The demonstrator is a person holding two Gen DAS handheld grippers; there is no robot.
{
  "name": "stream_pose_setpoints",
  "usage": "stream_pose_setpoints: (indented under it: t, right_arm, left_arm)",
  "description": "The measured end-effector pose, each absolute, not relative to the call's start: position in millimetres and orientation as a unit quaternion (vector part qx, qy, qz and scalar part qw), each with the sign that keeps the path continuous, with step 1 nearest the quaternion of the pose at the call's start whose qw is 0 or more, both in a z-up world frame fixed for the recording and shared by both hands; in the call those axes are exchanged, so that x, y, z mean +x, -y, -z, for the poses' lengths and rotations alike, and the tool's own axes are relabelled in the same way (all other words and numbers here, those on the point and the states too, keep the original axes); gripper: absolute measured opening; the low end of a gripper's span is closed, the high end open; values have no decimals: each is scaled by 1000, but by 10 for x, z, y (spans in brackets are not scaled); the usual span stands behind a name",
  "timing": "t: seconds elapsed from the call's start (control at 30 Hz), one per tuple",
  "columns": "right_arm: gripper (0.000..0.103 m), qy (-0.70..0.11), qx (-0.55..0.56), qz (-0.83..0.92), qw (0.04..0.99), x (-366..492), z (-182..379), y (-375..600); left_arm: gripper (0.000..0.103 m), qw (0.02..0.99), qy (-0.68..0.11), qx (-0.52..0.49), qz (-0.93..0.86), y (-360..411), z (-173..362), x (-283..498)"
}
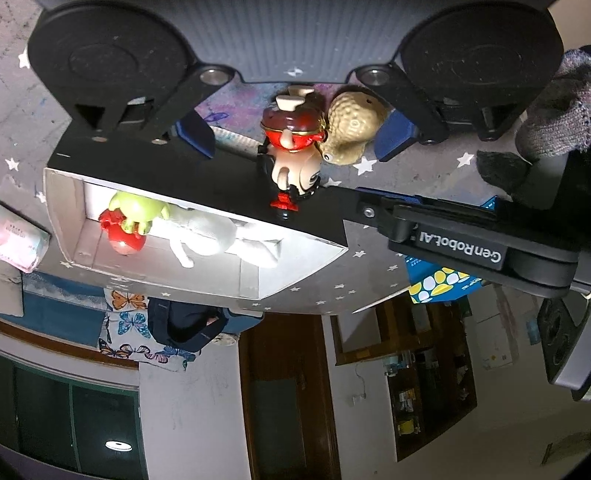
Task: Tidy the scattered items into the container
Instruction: 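Move both tools out of the box to the doll in red clothes, then grasp the doll with the right tool while the left tool pinches it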
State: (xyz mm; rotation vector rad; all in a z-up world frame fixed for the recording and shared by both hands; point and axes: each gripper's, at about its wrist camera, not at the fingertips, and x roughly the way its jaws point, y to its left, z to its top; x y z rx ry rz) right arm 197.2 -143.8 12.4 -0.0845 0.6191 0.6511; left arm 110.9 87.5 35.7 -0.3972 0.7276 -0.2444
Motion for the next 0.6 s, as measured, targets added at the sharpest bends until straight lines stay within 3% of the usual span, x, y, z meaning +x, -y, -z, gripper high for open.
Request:
stream_pose_setpoints:
  t: [0.6]
  right_arm:
    - [69,-343,-11,-320,883,2328,2,1327]
  left_arm:
    - [33,887,-372,-237,141,-1013,-193,1420]
